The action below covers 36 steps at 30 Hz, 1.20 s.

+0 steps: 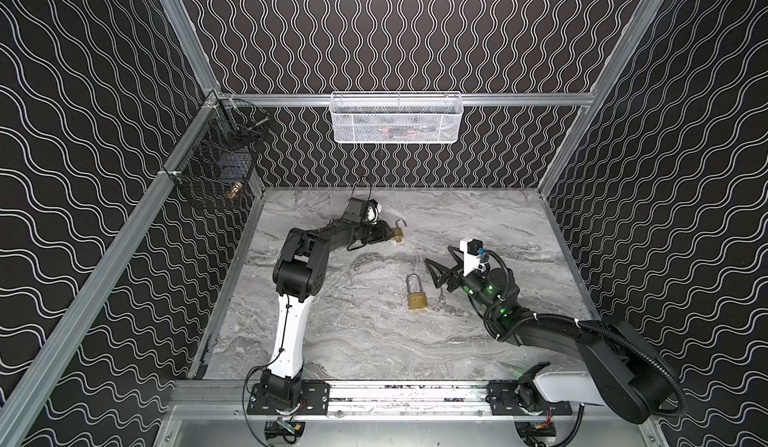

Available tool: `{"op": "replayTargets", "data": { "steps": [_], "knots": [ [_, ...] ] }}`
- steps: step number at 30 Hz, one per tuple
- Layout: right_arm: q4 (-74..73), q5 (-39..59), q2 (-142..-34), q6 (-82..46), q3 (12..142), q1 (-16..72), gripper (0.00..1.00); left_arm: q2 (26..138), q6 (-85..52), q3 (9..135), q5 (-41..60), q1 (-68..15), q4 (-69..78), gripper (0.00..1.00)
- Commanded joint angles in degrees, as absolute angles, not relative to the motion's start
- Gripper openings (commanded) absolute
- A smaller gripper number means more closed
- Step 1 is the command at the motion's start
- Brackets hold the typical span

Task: Unlock with the key
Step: 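Lower the padlock onto the table and open the left gripper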

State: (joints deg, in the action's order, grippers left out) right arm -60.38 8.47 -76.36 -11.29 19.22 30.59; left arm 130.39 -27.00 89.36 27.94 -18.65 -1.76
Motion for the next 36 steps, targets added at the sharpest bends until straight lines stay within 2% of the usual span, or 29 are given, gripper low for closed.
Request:
{"op": "replayTargets", "data": {
  "steps": [1, 7, 13, 17, 19, 22, 25, 29, 33, 36],
  "knots": [
    [-60.3, 9.0, -76.5, -10.6, 19.8, 30.6, 0.99, 130.3, -26.0, 89.6, 25.8, -18.6, -5.7, 0.42],
    [-58.3, 6.2, -76.9, -11.4, 20.5, 30.2, 0.99, 118.9, -26.5, 78.1, 24.5, -18.7, 5.2, 0.43],
    [-51.6, 1.9, -78.8, -13.2, 23.5, 29.2, 0.99, 96.6, -24.5, 62.0, 21.4, -20.6, 8.9, 0.45],
    [-45.2, -1.0, -78.1, -14.7, 24.9, 28.7, 0.99, 79.1, -16.7, 54.2, 16.5, -25.0, 2.9, 0.60],
    [-36.9, -3.3, -76.8, -15.4, 26.9, 28.7, 0.95, 71.1, -13.8, 51.3, 13.6, -27.5, -0.5, 0.70],
    [-17.6, -3.7, -76.1, -20.3, 33.4, 28.4, 0.88, 60.4, -16.6, 41.8, 15.0, -27.5, 3.8, 0.98],
    [-9.0, -1.0, -73.9, -26.3, 34.0, 30.1, 0.78, 54.9, -24.6, 29.8, 21.2, -25.8, 15.2, 0.99],
    [2.6, -12.0, -71.1, -30.3, 34.1, 40.6, 0.70, 56.4, -31.8, 23.5, 26.9, -25.9, 24.9, 0.99],
    [12.9, -14.1, -76.9, -33.6, 36.7, 44.1, 0.49, 58.2, -32.5, 23.2, 29.1, -25.9, 23.7, 0.99],
    [14.3, -16.8, -79.5, -35.2, 37.2, 45.6, 0.46, 57.9, -31.2, 23.5, 28.8, -26.0, 20.5, 0.99]
  ]
}}
